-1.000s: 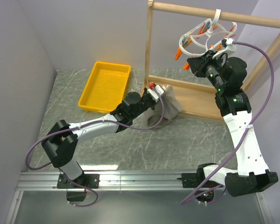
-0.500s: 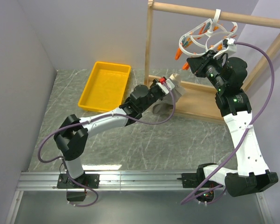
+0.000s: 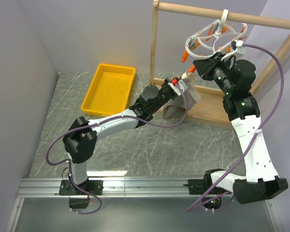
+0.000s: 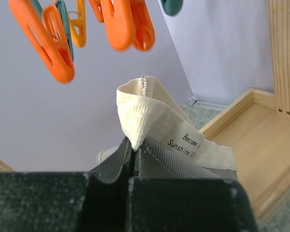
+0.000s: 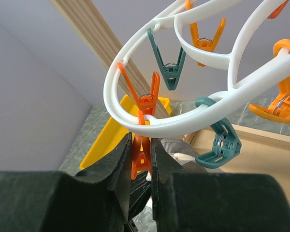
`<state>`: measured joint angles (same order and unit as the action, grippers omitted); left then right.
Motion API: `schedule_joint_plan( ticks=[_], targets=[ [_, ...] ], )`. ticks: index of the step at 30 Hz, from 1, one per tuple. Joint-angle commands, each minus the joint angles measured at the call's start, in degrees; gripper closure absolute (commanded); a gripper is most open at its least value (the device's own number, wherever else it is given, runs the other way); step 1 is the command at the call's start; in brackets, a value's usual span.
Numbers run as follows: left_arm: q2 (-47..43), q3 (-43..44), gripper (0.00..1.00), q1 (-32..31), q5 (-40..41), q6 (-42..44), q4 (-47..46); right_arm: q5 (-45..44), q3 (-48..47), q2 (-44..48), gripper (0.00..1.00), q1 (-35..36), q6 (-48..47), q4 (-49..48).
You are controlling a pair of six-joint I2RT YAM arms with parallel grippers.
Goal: Clip the underwear to the hanger
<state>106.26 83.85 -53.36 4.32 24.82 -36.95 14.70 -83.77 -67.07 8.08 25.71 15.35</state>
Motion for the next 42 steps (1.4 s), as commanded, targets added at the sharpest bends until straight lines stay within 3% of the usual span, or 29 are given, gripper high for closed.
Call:
schedule_joint_plan(
  ticks=[1, 42],
  targets=[
    [0.18, 3.51, 1.00, -0.34, -1.41, 1.37, -4.01, 5.16, 1.68, 1.59, 1.00, 0.71, 0.65, 3.54],
    [0.79, 9.66, 1.00, -0.51, -6.16, -2.49, -2.95, 5.08, 1.59, -0.87, 1.00, 0.98, 0.74, 1.08]
  ],
)
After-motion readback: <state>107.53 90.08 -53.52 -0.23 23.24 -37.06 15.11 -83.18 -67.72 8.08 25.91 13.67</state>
